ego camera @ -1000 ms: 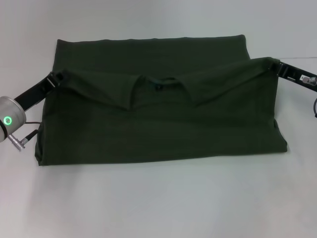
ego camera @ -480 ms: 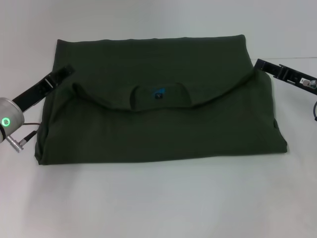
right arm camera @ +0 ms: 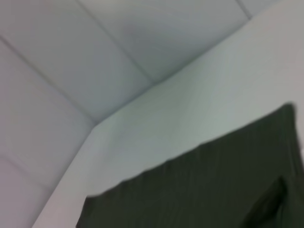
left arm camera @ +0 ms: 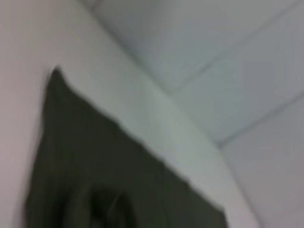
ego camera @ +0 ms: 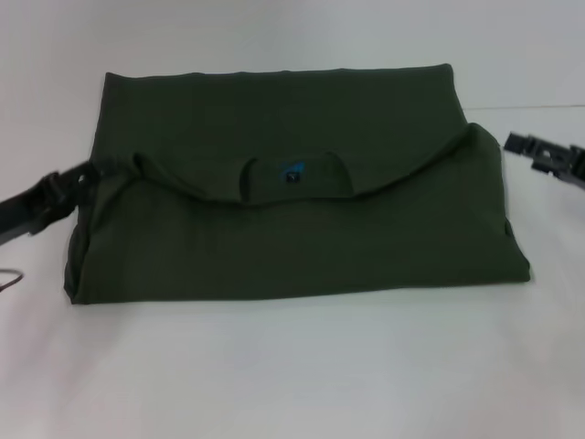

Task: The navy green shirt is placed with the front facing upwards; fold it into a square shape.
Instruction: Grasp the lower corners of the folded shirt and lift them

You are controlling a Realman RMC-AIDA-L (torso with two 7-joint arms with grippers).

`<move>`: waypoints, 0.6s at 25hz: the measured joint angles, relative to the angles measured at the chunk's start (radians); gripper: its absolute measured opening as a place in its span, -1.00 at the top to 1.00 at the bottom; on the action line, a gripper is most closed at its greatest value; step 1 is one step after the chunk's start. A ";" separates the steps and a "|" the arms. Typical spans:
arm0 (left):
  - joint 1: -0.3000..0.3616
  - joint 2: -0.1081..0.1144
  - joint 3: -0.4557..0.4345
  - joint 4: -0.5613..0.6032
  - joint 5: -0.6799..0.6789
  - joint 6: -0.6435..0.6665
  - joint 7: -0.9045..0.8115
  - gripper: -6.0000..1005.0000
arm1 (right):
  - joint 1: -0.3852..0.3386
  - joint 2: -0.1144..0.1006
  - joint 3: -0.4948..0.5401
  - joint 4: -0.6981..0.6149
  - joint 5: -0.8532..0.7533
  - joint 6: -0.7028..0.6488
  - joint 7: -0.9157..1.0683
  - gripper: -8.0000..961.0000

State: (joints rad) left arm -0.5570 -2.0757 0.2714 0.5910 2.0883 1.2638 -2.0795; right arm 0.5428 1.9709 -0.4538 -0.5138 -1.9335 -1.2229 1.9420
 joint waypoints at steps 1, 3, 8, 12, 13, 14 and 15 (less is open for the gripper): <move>0.005 0.006 0.008 0.027 0.039 0.028 -0.023 -0.66 | -0.010 -0.009 -0.014 -0.001 0.000 -0.023 0.010 -0.63; 0.013 0.020 0.014 0.086 0.115 0.088 -0.043 -0.72 | -0.029 -0.023 -0.037 -0.002 -0.001 -0.063 0.021 -0.82; 0.001 0.052 0.017 0.165 0.303 0.166 -0.083 -0.76 | -0.059 -0.031 -0.052 -0.003 -0.004 -0.096 0.024 -0.94; -0.020 0.057 0.038 0.166 0.390 0.160 -0.077 -0.77 | -0.065 -0.026 -0.053 -0.003 -0.007 -0.093 0.024 -0.94; -0.022 0.057 0.049 0.166 0.396 0.154 -0.077 -0.77 | -0.065 -0.025 -0.053 -0.003 -0.010 -0.091 0.024 -0.94; -0.024 0.056 0.066 0.165 0.403 0.144 -0.077 -0.77 | -0.064 -0.025 -0.054 -0.002 -0.012 -0.090 0.024 -0.94; -0.024 0.055 0.081 0.165 0.407 0.134 -0.077 -0.77 | -0.063 -0.024 -0.054 -0.002 -0.013 -0.089 0.024 -0.94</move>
State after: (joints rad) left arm -0.5814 -2.0205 0.3522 0.7562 2.4949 1.3982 -2.1562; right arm 0.4796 1.9471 -0.5077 -0.5159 -1.9467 -1.3123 1.9659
